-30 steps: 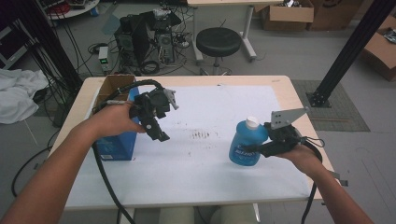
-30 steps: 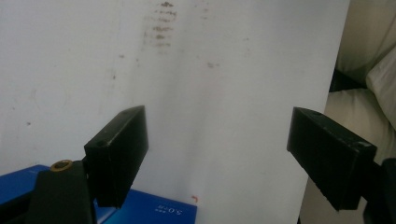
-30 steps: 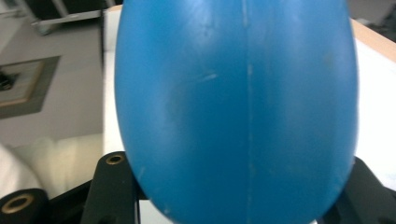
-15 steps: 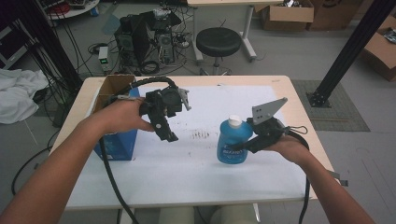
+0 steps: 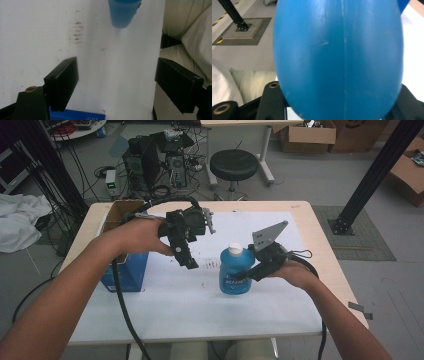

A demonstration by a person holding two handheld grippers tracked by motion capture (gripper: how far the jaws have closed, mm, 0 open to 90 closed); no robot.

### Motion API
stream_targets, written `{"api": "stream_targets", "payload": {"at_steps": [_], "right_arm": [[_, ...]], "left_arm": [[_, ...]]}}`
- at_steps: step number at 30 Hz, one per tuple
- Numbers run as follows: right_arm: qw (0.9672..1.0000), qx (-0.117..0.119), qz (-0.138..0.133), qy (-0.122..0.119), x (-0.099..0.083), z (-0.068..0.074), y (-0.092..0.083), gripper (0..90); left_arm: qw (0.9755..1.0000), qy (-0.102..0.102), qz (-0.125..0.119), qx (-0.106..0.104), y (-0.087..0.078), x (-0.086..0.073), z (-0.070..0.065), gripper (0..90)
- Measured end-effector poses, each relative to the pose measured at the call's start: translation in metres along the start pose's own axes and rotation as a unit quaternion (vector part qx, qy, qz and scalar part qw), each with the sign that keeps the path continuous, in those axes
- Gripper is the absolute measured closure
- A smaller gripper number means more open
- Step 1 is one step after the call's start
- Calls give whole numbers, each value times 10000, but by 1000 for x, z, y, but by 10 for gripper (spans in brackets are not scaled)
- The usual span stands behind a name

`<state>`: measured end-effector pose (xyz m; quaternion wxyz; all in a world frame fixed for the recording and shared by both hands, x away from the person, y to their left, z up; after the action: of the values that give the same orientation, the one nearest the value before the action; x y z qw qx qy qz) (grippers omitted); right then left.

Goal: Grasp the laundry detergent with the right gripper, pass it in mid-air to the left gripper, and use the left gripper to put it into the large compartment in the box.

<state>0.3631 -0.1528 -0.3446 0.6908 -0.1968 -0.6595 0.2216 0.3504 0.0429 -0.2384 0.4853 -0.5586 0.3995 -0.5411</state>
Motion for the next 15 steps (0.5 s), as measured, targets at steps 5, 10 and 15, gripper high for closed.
{"api": "stream_targets", "payload": {"at_steps": [5, 10, 15], "right_arm": [[9999, 119, 3, -59, 4, -4, 11, 450], [9997, 202, -1, -115, 7, -6, 20, 450], [9994, 272, 53, -191, 8, -7, 30, 451]], "left_arm": [[10000, 49, 0, -5, -3, 8, 0, 195], [10000, 85, 23, -30, -3, 13, -1, 194], [10000, 75, 27, -55, -4, 15, -1, 189]]}}
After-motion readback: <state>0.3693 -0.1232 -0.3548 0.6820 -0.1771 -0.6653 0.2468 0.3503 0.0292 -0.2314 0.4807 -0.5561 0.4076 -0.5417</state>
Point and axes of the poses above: each handheld gripper's, and its own axes: y roughly forward along the jaws, x roughly out of its top, z roughly to its left, the point moved 4 cm from there along y, roughly forward along the jaws
